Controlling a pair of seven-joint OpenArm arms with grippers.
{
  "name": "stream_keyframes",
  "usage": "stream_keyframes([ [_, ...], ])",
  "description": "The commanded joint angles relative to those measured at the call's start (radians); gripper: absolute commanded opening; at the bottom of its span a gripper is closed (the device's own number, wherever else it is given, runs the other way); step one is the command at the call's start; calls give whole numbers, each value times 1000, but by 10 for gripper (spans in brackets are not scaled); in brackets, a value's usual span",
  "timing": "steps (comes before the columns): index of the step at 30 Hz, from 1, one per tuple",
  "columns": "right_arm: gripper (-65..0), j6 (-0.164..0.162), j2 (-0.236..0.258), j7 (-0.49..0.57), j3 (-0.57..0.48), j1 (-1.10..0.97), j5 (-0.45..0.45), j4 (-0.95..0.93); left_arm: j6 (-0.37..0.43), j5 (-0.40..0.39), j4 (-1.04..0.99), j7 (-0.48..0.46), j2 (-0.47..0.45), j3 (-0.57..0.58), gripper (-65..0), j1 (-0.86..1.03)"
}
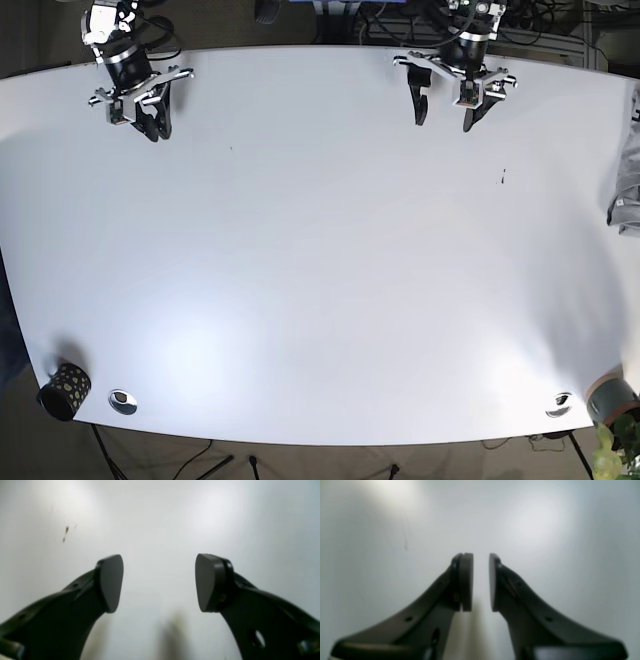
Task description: Fold the T-shirt properly
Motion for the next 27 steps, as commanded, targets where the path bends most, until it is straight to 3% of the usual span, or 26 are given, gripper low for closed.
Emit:
stream_keyframes([
  [1,-549,10,7,34,2,-46,42,53,4,-3,52,-25,20,-1,-242,63],
  [15,-549,14,-4,34,-7,-437,61,175,4,-7,141,-13,74,-10,-240,436],
  [21,-549,27,-1,34,-65,-500,61,103,4,-10,78,91,67,-30,-236,450],
  [27,-549,27,1,34,-153,-448,58,-86,4,-9,-112,91,55,-51,-236,343],
])
